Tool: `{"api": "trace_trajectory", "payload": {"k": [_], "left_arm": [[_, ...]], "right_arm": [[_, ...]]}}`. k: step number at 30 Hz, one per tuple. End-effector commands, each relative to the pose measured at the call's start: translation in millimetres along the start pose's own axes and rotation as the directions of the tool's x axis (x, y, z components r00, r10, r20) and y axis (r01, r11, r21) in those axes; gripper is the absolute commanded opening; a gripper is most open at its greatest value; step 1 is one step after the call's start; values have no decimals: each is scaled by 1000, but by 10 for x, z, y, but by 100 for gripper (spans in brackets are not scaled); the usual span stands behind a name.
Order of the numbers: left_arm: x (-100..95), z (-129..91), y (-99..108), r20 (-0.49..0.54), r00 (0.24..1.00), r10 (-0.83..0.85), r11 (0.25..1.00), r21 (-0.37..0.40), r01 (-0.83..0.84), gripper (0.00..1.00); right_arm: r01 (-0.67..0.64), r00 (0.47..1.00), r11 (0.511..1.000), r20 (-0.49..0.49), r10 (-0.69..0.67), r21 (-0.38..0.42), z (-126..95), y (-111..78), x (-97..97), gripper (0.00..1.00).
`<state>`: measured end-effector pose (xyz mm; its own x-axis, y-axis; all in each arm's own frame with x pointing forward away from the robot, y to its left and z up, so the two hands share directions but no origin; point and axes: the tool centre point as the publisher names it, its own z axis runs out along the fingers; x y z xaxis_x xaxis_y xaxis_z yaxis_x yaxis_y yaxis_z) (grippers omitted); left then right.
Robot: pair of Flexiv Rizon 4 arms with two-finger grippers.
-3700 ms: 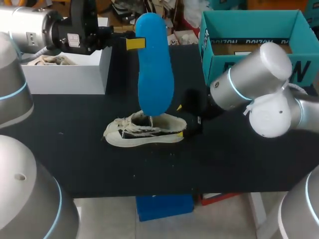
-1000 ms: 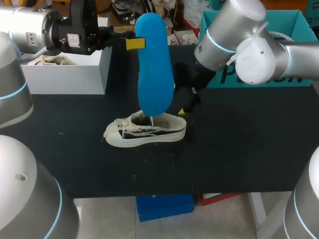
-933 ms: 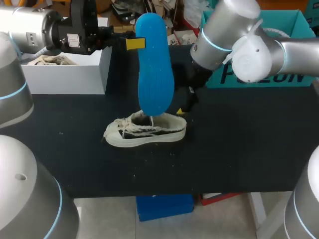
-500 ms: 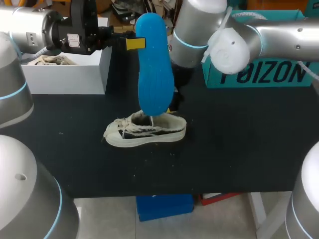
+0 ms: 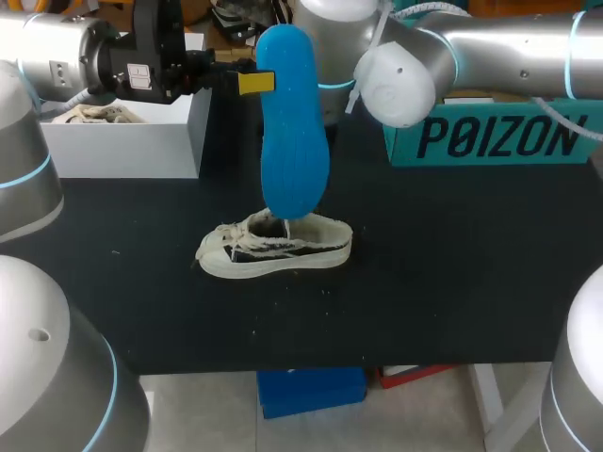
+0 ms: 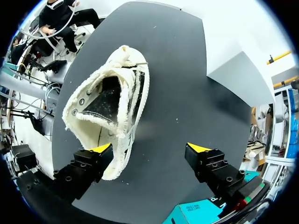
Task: Take the shoe out of the shoebox, open the shoe tongue, remove and reinsert the insole, then place the shoe into the shoebox
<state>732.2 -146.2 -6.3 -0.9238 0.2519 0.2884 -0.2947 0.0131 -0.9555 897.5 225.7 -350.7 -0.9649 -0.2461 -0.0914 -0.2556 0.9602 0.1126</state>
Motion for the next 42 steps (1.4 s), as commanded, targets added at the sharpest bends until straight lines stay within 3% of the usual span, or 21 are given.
{"api": "trace_trajectory", "payload": {"k": [1, 10, 21, 29, 31, 32, 36, 37, 38, 39, 42], "left_arm": [[-3, 14, 11, 3, 1000, 1, 1000, 0, -1, 0], [-3, 14, 11, 3, 1000, 1, 1000, 0, -1, 0], [-3, 14, 11, 3, 1000, 1, 1000, 0, -1, 0], [-3, 14, 11, 3, 1000, 1, 1000, 0, -1, 0], [-3, 14, 11, 3, 1000, 1, 1000, 0, -1, 0], [-3, 14, 11, 3, 1000, 1, 1000, 0, -1, 0], [-3, 14, 11, 3, 1000, 1, 1000, 0, -1, 0], [-3, 14, 11, 3, 1000, 1, 1000, 0, -1, 0], [-3, 14, 11, 3, 1000, 1, 1000, 0, -1, 0], [-3, 14, 11, 3, 1000, 1, 1000, 0, -1, 0], [-3, 14, 11, 3, 1000, 1, 1000, 0, -1, 0]], "right_arm": [[0, 1000, 999, -8, 0, 50, 30, 88, -36, 100], [-13, 999, 999, -36, 14, 30, 158, 174, -2, 100], [-54, 995, 998, -86, 53, -19, 449, 136, 43, 100], [-51, 993, 998, -109, 48, -25, 539, 171, 24, 100], [-50, 992, 999, -121, 47, -21, 559, 184, 24, 84], [-48, 991, 999, -128, 45, -23, 569, 193, 26, 54], [-43, 988, 999, -151, 39, -22, 610, 215, 60, 40], [-41, 986, 999, -165, 37, -18, 624, 218, 73, 28], [-40, 984, 999, -172, 37, -14, 638, 223, 87, 5], [-37, 983, 999, -182, 33, -18, 637, 240, 103, 0], [-37, 983, 999, -182, 33, -18, 637, 240, 103, 0]]}}
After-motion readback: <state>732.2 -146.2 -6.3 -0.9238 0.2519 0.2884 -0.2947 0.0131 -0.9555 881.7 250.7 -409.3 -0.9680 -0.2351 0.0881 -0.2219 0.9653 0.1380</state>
